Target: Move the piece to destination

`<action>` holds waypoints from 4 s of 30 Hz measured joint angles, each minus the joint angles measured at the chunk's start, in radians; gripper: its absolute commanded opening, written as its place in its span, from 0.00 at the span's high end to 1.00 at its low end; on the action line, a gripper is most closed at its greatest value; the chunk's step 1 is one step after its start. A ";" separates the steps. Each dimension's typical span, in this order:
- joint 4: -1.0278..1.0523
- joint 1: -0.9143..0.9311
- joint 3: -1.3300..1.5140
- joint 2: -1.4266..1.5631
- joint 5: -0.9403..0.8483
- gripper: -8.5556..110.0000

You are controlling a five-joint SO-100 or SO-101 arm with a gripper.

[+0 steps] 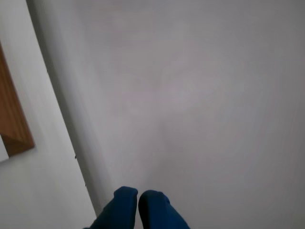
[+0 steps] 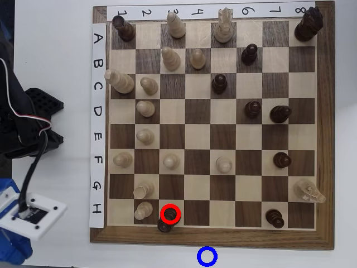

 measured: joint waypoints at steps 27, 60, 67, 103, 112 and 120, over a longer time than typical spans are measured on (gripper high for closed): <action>0.202 -0.537 -0.425 -0.425 0.801 0.78; 0.206 -0.693 -0.652 -1.032 1.120 0.72; 0.094 -0.693 -0.541 -1.032 1.098 0.71; -0.285 -0.693 -0.362 -1.184 1.026 0.70; -0.321 -0.693 -0.362 -1.189 1.012 0.72; -0.337 -0.693 -0.362 -1.192 1.011 0.75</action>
